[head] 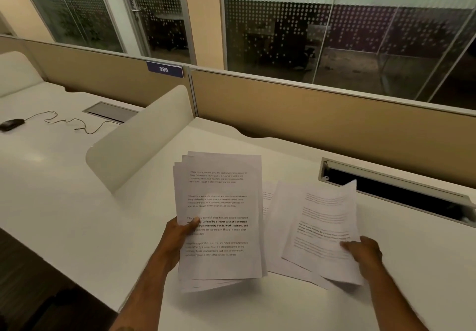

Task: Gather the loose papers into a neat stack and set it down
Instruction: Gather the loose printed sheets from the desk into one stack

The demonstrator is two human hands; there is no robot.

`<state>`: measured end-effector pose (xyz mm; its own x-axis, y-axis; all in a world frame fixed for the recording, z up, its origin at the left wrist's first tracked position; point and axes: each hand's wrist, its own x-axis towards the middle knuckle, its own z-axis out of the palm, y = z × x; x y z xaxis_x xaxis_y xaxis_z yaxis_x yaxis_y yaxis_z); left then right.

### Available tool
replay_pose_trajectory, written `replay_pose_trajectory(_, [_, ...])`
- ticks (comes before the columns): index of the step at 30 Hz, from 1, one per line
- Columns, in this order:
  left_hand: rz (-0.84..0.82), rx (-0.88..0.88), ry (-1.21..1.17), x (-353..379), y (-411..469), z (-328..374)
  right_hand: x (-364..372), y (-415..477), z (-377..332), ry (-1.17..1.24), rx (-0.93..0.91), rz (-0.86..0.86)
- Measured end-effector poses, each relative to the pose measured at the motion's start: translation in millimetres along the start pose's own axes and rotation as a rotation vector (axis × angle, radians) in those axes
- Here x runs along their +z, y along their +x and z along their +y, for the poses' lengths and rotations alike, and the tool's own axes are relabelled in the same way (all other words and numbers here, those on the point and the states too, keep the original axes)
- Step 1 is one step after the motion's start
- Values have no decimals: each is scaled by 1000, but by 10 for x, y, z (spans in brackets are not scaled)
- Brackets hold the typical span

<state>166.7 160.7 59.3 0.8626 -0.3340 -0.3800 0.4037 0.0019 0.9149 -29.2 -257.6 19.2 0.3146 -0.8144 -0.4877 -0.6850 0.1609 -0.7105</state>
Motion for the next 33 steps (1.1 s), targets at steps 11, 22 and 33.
replay_pose_trajectory(11, [8, 13, -32, -94, 67, 124, -151, -852, -561, 477, -308, -430])
replay_pose_trajectory(22, [-16, -46, -148, -44, -69, 56, 1267, -1530, -595, 248, -324, -602])
replay_pose_trajectory(33, [106, 20, -26, -259, -1, -14, 1161, -1178, -205, -266, -86, 67])
